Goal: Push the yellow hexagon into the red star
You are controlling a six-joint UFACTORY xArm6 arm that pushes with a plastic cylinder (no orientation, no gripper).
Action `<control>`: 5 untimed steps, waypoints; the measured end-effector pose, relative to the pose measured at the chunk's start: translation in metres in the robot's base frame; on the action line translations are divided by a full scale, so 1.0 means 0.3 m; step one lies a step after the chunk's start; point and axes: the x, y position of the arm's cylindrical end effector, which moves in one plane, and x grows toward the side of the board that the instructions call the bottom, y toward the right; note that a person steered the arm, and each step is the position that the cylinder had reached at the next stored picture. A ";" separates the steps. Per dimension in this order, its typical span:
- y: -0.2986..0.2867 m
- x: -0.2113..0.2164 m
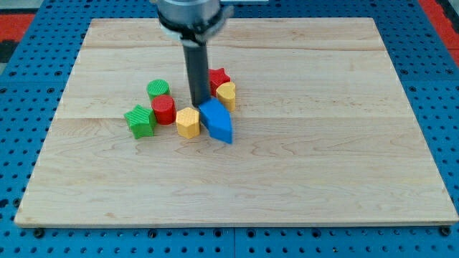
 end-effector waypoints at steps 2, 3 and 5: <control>0.054 0.174; -0.037 0.175; -0.229 0.138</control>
